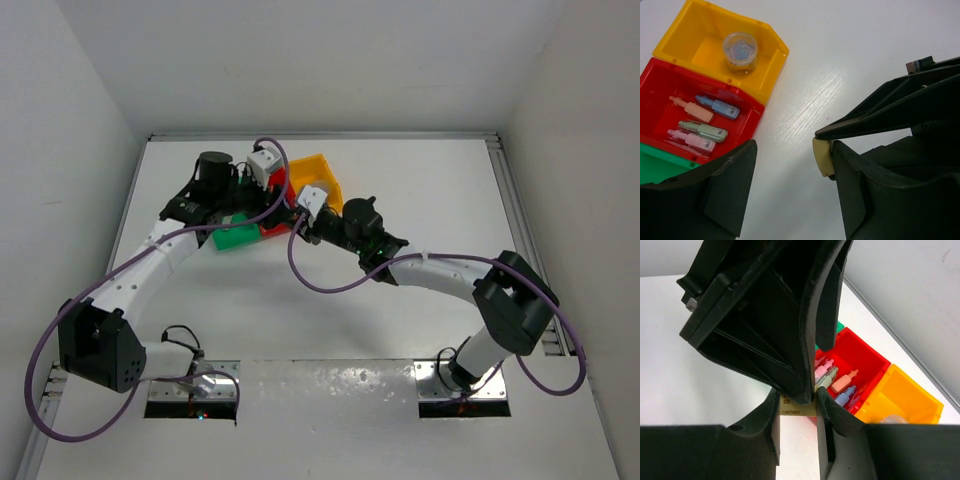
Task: Sort the stationery into containers
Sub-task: Pick up the stationery from the center of the board, then place the stationery in the storage box.
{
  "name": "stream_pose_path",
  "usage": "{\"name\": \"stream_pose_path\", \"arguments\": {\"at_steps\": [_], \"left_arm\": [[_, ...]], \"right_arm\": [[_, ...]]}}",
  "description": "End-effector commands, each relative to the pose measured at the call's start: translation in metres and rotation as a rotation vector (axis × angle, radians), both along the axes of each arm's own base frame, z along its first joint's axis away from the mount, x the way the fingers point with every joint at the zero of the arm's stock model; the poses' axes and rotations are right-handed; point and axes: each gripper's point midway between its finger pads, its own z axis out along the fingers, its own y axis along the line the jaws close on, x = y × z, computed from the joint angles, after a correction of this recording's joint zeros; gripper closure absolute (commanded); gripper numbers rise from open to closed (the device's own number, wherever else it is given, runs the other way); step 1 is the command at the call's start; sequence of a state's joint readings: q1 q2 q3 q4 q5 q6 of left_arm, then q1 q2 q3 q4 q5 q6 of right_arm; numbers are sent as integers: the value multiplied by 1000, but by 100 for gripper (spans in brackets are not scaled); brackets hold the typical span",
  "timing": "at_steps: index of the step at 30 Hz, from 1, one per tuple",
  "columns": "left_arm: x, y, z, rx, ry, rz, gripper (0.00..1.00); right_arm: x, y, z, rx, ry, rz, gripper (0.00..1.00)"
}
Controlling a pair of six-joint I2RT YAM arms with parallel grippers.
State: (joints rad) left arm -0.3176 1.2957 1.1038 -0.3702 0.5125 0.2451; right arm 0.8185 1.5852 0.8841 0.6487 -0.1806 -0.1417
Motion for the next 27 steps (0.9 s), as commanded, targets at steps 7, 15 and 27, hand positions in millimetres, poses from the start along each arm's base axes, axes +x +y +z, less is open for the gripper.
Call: {"name": "stream_pose_path", "arguments": {"at_steps": [7, 15, 27], "left_arm": [[-25, -26, 0, -106, 61, -142, 53], [-32, -26, 11, -203, 117, -211, 78], [-43, -15, 35, -258, 145, -313, 51]], "right_arm": [[2, 8, 60, 143, -136, -14, 100], [2, 8, 73, 188, -167, -19, 100], [-5, 4, 94, 217, -211, -5, 100]]}}
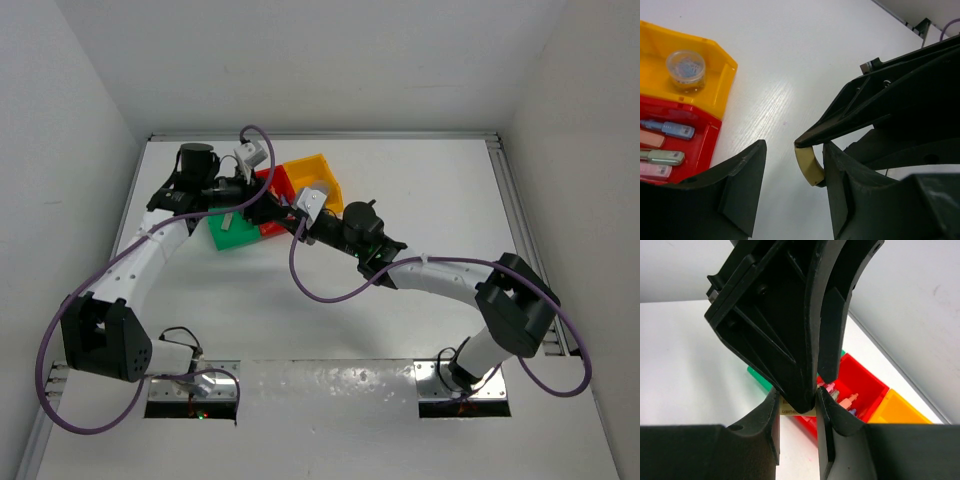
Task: Sort the stationery into containers
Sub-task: Place the stationery in the storage box.
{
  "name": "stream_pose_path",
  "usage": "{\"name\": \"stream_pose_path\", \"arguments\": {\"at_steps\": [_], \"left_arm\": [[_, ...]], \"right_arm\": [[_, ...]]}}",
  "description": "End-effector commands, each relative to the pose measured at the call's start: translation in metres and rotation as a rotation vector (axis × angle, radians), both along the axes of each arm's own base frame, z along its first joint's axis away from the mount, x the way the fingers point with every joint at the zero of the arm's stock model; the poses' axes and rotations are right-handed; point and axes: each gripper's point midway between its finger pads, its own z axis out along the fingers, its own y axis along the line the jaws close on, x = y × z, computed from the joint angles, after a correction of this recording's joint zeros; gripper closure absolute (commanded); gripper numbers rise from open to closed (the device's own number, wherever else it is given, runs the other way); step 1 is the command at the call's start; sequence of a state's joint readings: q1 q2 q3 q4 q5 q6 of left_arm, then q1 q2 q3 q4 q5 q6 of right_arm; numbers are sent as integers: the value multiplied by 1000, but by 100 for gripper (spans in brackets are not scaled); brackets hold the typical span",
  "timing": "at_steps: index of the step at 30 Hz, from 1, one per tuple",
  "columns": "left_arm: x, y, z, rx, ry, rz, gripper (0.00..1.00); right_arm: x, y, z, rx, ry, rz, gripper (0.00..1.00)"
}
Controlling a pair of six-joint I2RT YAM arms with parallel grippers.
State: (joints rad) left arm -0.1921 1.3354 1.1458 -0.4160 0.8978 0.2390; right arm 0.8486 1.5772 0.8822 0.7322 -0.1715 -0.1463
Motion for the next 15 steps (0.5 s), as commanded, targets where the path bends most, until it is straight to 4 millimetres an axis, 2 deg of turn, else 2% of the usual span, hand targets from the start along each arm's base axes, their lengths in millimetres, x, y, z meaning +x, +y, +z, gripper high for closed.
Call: {"name": "stream_pose_path", "arguments": {"at_steps": [1, 3, 6, 9, 15], "left_arm": [[-23, -11, 17, -63, 44, -119, 53], [-26, -13, 19, -72, 44, -139, 53], [-34, -15, 28, -94, 30, -189, 48], [-34, -14, 36, -97, 15, -189, 48], [-23, -12, 27, -8, -7, -112, 72]], "right_arm": [[3, -7, 73, 158, -150, -27, 100], [3, -7, 73, 157, -155, -28, 100], [6, -8, 70, 144, -160, -41, 100], [7, -9, 71, 146, -168, -48, 100], [-2, -5, 85, 171, -196, -30, 100]]}}
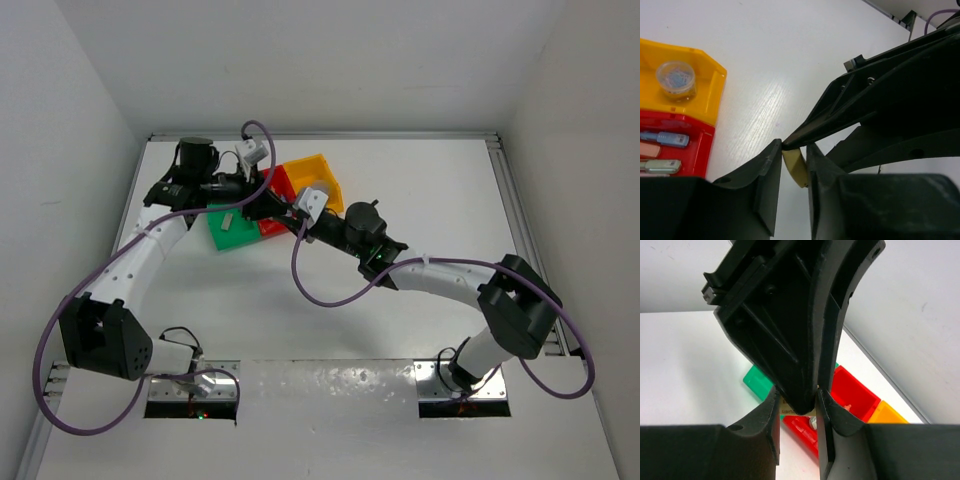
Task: Sort the stationery into containers
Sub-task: Place the stationery in the storage box.
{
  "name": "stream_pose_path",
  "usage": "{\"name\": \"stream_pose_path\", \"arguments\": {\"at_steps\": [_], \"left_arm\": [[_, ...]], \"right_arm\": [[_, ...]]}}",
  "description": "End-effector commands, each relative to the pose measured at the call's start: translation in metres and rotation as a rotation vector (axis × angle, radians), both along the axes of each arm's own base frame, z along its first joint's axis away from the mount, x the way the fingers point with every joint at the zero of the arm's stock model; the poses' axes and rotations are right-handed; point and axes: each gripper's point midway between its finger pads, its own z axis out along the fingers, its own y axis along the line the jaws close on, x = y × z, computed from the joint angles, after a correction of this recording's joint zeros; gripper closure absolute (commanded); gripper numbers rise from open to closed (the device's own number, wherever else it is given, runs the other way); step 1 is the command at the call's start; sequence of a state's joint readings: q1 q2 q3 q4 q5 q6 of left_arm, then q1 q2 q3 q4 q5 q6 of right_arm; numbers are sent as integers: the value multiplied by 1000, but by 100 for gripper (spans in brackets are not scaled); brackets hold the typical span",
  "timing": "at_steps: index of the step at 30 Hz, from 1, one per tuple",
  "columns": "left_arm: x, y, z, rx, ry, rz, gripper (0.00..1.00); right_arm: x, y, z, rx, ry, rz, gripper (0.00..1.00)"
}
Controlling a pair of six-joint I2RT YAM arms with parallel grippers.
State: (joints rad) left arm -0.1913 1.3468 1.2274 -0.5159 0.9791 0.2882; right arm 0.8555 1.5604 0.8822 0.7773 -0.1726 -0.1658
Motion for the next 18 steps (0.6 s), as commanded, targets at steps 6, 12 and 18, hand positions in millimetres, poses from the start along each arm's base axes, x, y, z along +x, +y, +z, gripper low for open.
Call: {"name": "stream_pose_path", "arguments": {"at_steps": [6, 12, 18], "left_arm": [[-16, -9, -1, 45, 2, -40, 100], [-21, -8, -1, 45, -1, -54, 100], [-20, -7, -11, 24, 45, -25, 100]], "right_arm": [[5, -4, 68, 147, -137, -63, 100], [12, -2, 58, 140, -118, -104, 100], [14, 4, 44, 136, -75, -98, 92]]}}
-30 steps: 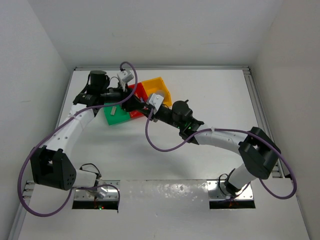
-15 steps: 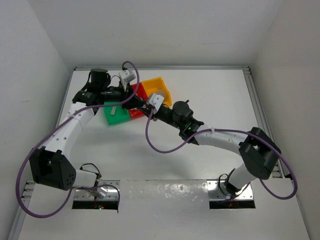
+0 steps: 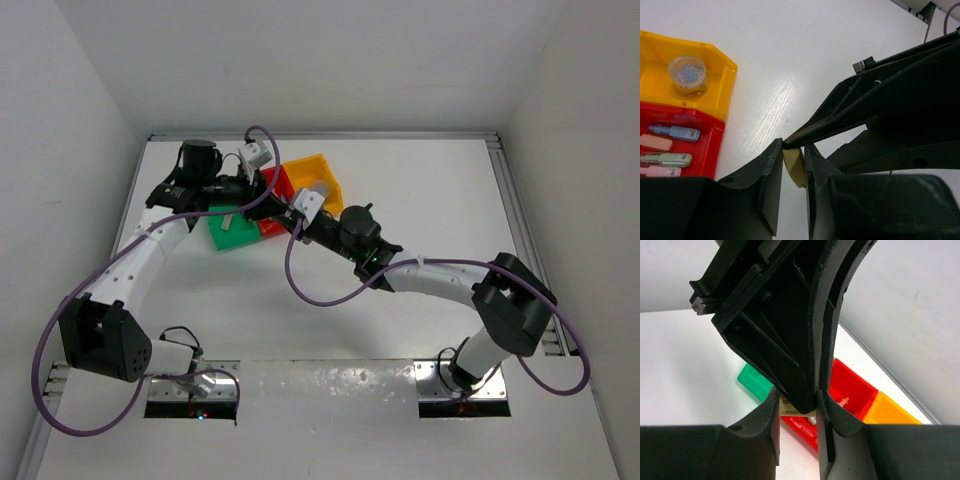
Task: Sort the stationery into containers
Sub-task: Place the stationery in the storage box.
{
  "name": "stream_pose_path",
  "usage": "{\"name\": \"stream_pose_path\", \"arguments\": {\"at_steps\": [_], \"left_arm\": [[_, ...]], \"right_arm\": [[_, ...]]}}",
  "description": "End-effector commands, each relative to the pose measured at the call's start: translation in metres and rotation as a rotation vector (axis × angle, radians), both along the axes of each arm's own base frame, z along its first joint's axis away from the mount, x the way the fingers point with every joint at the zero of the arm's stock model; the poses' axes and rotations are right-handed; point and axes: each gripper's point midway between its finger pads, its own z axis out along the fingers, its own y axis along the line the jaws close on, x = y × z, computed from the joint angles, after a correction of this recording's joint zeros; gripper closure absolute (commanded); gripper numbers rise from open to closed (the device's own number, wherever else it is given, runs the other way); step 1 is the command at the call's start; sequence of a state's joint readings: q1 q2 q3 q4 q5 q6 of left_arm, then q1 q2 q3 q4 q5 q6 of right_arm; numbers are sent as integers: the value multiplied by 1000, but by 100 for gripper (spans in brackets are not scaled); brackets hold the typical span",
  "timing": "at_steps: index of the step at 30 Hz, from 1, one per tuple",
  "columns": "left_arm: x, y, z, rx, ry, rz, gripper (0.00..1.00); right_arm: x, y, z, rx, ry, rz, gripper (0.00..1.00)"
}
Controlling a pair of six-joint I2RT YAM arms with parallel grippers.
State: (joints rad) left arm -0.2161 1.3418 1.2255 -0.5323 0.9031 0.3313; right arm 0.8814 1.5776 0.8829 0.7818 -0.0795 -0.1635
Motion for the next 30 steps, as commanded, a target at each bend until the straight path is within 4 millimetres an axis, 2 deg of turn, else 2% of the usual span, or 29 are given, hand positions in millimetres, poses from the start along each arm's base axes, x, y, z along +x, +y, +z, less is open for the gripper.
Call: {"name": "stream_pose_path", "arguments": {"at_steps": [1, 3, 8, 11, 12, 17, 23, 25, 26, 29, 30], "left_arm": [[-23, -7, -5, -37, 87, -37, 100], [-22, -4, -15, -43, 114, -22, 100], [-16, 7, -29, -19, 125, 15, 100], [-14, 13, -40, 14, 128, 28, 100], [-13, 15, -43, 20, 131, 32, 100], [-10, 16, -48, 32, 127, 46, 100], [-6, 22, -54, 51, 129, 78, 100], [3, 29, -53, 51, 137, 135, 100], [7, 33, -54, 52, 145, 169, 100], [39, 69, -57, 61, 164, 402, 100], [52, 81, -55, 57, 156, 495, 100]], "right_arm": [[11, 6, 45, 130, -85, -32, 90], [13, 6, 40, 126, -79, -40, 83], [17, 9, 24, 94, -56, -47, 75], [20, 8, 17, 77, -41, -53, 62], [21, 8, 15, 69, -36, -53, 54], [23, 6, -1, -3, -5, -52, 37], [21, -2, -4, -55, 20, -34, 22], [19, -7, -7, -76, 34, -37, 20], [19, -13, -1, -71, 30, -44, 18], [16, -28, -3, -78, 50, -71, 17], [15, -35, 6, -58, 42, -85, 17]]}}
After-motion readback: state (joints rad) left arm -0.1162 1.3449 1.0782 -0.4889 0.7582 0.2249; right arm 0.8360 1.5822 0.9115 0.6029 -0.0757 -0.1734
